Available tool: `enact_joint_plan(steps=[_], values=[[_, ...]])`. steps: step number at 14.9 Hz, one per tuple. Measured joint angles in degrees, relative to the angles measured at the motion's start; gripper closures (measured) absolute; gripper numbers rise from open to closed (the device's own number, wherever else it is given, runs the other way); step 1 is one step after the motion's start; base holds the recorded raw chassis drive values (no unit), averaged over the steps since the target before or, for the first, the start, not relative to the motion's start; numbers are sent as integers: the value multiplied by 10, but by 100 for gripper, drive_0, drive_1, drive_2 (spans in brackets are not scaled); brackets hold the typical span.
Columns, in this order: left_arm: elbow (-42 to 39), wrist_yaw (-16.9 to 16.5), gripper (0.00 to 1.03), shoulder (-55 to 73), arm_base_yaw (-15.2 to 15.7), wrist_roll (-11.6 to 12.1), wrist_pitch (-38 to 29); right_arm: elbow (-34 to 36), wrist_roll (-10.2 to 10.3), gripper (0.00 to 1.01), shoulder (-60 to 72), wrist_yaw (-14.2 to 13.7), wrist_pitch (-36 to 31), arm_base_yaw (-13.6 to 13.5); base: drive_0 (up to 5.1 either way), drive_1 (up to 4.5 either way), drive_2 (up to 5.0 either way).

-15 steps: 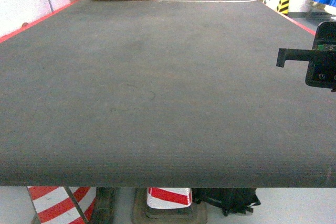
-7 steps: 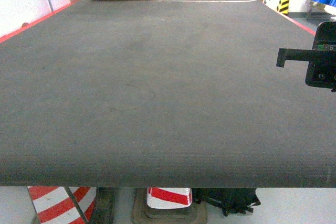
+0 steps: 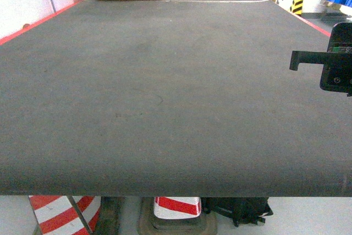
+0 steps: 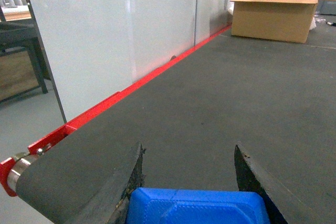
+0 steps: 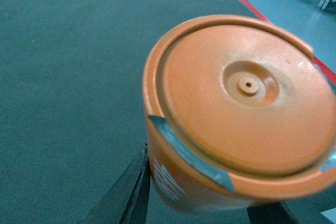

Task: Sort blue parts and orange caps into right shelf containers

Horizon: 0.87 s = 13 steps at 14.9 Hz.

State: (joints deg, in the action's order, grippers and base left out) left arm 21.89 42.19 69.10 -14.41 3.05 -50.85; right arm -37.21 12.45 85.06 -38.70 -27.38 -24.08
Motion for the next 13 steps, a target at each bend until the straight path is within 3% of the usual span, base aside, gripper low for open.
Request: enact_joint_plan(steps=[13], values=[[0,0,62,0,0,0,0,0,0,59,0,0,0,0,0,0,0]])
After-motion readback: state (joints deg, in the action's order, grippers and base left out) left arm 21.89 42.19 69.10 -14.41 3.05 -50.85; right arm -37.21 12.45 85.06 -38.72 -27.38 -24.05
